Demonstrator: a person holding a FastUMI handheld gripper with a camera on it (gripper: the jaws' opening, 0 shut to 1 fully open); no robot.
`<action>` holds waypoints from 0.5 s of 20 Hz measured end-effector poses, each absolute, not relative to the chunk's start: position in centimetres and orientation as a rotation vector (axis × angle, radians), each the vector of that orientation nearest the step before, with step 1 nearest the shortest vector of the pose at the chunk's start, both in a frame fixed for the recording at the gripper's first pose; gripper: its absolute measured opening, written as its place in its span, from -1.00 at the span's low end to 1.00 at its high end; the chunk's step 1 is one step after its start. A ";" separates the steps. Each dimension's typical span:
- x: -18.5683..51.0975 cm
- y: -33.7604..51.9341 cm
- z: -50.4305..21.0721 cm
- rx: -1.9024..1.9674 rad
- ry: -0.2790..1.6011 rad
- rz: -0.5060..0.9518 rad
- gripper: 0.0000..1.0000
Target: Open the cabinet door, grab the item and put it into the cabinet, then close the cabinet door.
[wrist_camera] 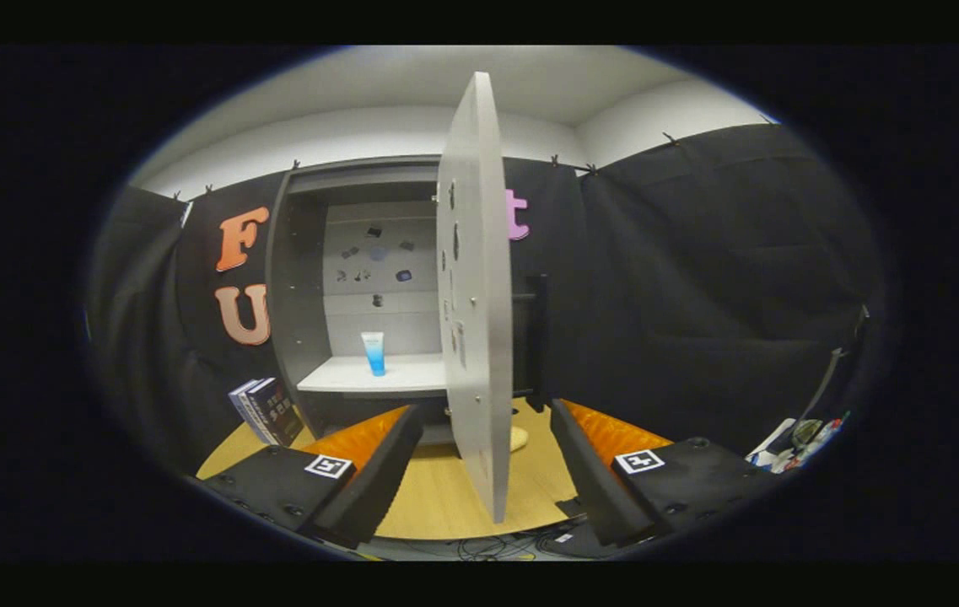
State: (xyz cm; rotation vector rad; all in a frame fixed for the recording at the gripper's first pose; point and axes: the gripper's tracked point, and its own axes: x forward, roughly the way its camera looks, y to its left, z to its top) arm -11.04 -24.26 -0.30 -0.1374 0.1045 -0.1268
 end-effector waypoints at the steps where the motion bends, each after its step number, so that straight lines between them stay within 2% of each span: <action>1: -11.1 -25.2 -0.5 -0.127 0.111 -0.130 0.95; 10: -8.2 -32.1 -4.3 -0.105 0.163 -0.182 0.96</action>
